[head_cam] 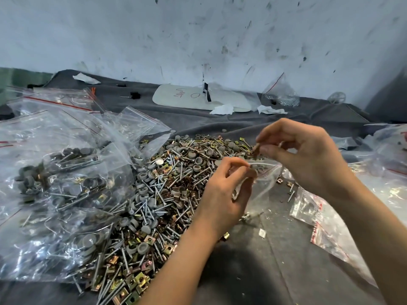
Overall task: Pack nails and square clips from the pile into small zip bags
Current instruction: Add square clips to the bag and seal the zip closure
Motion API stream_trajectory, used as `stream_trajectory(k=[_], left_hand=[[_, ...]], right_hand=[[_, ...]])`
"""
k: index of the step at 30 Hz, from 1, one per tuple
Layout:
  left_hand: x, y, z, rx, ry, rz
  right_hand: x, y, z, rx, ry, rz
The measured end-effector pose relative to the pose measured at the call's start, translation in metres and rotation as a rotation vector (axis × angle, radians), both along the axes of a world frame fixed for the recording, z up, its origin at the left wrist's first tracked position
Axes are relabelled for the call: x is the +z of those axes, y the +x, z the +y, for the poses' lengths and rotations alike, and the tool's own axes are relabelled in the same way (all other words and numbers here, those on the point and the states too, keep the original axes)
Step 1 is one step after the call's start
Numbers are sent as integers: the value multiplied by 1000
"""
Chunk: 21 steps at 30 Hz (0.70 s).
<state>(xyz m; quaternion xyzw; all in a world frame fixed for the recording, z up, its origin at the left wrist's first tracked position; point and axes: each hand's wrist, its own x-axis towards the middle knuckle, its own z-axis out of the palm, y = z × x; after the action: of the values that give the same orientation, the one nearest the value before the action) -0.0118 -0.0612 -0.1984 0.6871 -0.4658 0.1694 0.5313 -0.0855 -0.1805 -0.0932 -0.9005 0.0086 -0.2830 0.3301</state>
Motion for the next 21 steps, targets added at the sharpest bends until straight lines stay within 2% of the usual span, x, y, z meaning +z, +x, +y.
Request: stream_trajectory(k=[6, 11, 16, 21], left_hand=[[4, -5, 2, -29, -92, -54], [7, -8, 4, -32, -105, -73], [6, -8, 3, -31, -117, -63], [4, -8, -1, -14, -130, -57]], right_hand=[[0, -20, -11, 86, -66, -29], [-4, -20, -13, 69, -96, -74], [-3, -22, -15, 36, -146, -6], [5, -9, 3, 0, -60, -27]])
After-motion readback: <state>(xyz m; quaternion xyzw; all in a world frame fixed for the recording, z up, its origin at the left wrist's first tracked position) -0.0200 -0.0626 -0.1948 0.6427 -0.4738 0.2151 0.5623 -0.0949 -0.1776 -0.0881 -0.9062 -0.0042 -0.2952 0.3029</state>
